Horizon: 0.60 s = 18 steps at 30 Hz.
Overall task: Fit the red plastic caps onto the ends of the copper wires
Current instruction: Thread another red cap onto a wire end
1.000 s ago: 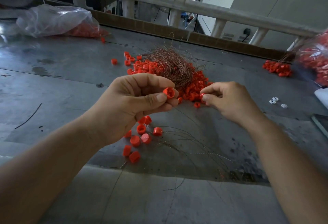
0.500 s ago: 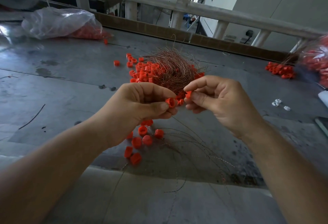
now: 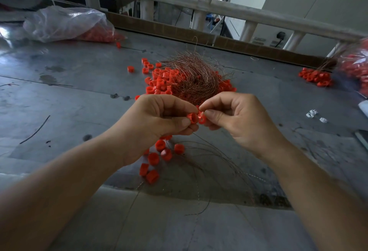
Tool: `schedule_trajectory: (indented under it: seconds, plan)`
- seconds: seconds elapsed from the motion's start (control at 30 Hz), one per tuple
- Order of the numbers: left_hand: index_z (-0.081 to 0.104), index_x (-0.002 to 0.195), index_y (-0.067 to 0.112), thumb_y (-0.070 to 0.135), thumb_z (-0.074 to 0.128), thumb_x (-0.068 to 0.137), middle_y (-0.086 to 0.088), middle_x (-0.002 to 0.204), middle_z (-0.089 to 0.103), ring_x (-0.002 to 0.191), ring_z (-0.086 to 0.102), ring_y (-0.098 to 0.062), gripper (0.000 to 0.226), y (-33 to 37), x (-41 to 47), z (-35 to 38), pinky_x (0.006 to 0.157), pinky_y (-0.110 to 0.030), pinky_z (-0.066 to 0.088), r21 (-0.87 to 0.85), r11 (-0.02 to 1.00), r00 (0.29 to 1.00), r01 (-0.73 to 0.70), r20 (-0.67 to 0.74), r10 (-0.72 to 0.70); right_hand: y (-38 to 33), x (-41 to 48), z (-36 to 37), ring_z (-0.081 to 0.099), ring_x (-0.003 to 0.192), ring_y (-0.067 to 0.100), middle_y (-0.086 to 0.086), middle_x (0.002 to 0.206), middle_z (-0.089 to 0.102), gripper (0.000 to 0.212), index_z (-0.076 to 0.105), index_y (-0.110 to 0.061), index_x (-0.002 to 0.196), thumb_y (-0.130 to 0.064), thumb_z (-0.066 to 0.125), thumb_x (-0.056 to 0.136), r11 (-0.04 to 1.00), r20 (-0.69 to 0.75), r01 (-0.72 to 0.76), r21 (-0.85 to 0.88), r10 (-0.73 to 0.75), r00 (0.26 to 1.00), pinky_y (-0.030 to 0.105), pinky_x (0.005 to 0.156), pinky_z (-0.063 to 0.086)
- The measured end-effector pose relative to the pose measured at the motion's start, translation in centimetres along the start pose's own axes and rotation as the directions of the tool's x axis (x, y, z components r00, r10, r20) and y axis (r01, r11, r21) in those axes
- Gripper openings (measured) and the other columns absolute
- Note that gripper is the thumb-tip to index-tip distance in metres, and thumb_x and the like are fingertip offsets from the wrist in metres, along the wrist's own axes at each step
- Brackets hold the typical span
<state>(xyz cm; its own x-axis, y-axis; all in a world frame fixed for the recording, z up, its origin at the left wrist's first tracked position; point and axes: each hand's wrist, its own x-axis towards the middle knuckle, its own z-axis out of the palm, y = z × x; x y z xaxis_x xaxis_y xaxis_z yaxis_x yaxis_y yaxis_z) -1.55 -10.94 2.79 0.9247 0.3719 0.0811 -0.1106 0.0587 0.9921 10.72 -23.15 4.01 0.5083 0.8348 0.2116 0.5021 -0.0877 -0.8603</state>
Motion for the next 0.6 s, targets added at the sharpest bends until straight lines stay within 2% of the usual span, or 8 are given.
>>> schedule_trajectory:
  seconds: [0.13,0.2,0.33,0.5,0.6]
  plan:
    - [0.067,0.082,0.008,0.004,0.060,0.060,-0.006,0.072,0.072,0.068,0.069,-0.013,0.023,-0.03,0.01,-0.06,0.061,-0.015,0.053,0.006,1.000,1.000,-0.012,-0.003,0.012,0.05,-0.13,0.52,0.064,0.066,0.006,-0.004,0.070,0.067,0.022,0.065,-0.021,0.078,0.000,0.064,0.079,1.000,0.042,-0.007,0.027,0.006,0.999,0.018,0.064,0.053]
    - [0.067,0.081,0.008,-0.001,0.061,0.064,-0.006,0.071,0.072,0.068,0.069,-0.013,0.020,-0.05,0.06,-0.12,0.061,-0.015,0.053,0.008,1.000,1.000,-0.012,-0.010,0.012,-0.04,-0.18,0.63,0.065,0.072,0.005,-0.006,0.073,0.068,0.023,0.066,-0.023,0.079,0.000,0.068,0.074,0.999,0.057,-0.006,0.046,0.003,0.998,0.017,0.070,0.053]
    - [0.067,0.078,0.011,-0.011,0.058,0.072,-0.004,0.070,0.071,0.067,0.069,-0.013,0.024,-0.16,0.08,-0.14,0.061,-0.015,0.053,0.035,0.999,1.000,-0.016,-0.014,0.016,0.00,-0.26,0.87,0.067,0.076,0.008,-0.005,0.074,0.069,0.028,0.066,-0.020,0.079,0.005,0.071,0.068,0.991,0.068,-0.045,0.129,0.036,0.997,0.017,0.072,0.053]
    - [0.071,0.075,0.014,0.005,0.062,0.059,-0.007,0.074,0.072,0.071,0.070,-0.015,0.021,0.11,0.05,-0.26,0.062,-0.016,0.053,-0.022,0.998,0.998,-0.050,-0.026,0.050,-0.12,-0.20,0.69,0.065,0.073,0.007,-0.002,0.077,0.068,0.017,0.067,-0.017,0.083,-0.002,0.068,0.075,0.994,0.008,-0.020,0.106,0.019,1.000,0.017,0.071,0.052]
    - [0.071,0.078,0.014,0.007,0.061,0.058,-0.008,0.077,0.073,0.072,0.070,-0.016,0.023,0.04,0.19,-0.38,0.063,-0.016,0.053,-0.003,0.999,0.998,-0.054,-0.035,0.054,-0.36,-0.10,0.33,0.064,0.069,0.008,-0.005,0.071,0.066,0.020,0.066,-0.020,0.083,-0.001,0.062,0.078,0.987,-0.034,0.020,0.160,-0.015,0.999,0.019,0.066,0.053]
